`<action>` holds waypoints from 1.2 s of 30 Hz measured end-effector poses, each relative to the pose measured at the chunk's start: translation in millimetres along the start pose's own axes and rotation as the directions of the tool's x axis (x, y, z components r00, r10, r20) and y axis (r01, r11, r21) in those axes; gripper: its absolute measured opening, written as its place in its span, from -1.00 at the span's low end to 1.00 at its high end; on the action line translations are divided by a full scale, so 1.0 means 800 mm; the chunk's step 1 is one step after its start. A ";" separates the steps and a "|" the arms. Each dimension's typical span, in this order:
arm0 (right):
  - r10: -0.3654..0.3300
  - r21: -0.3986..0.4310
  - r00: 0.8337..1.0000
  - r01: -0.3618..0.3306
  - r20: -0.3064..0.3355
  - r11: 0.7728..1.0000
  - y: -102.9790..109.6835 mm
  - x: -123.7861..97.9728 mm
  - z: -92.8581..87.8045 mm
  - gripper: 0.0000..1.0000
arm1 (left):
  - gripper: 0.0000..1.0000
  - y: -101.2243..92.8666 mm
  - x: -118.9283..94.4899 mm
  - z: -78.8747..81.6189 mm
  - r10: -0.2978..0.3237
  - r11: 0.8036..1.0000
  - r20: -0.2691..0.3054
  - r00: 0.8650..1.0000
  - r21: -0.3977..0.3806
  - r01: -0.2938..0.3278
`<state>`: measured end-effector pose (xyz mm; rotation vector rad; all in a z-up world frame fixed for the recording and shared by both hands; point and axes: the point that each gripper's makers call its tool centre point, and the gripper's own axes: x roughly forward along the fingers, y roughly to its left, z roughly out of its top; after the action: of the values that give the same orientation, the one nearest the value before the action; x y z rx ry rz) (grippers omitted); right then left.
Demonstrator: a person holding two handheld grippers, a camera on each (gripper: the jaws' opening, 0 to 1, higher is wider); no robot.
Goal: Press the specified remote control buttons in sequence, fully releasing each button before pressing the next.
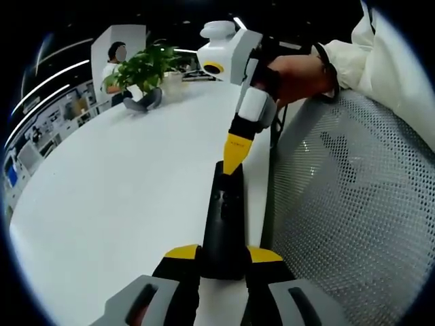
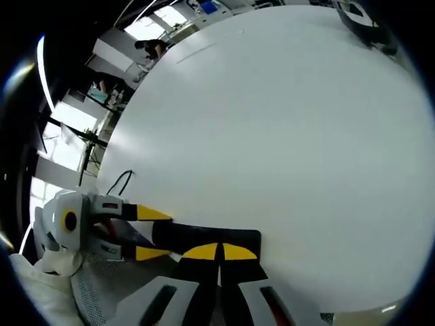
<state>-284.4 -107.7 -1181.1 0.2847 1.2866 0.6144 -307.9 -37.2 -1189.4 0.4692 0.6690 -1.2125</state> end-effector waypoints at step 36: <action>0.004 -0.051 0.999 -0.002 0.038 0.999 0.013 0.004 0.011 -1.00 | -0.50 -0.003 0.004 0.004 -0.002 1.000 0.007 1.000 0.009 0.002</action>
<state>-278.7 -96.2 -1175.5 0.2554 1.2319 0.6409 -309.0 -42.1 -1189.2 0.4718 0.6589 -1.2188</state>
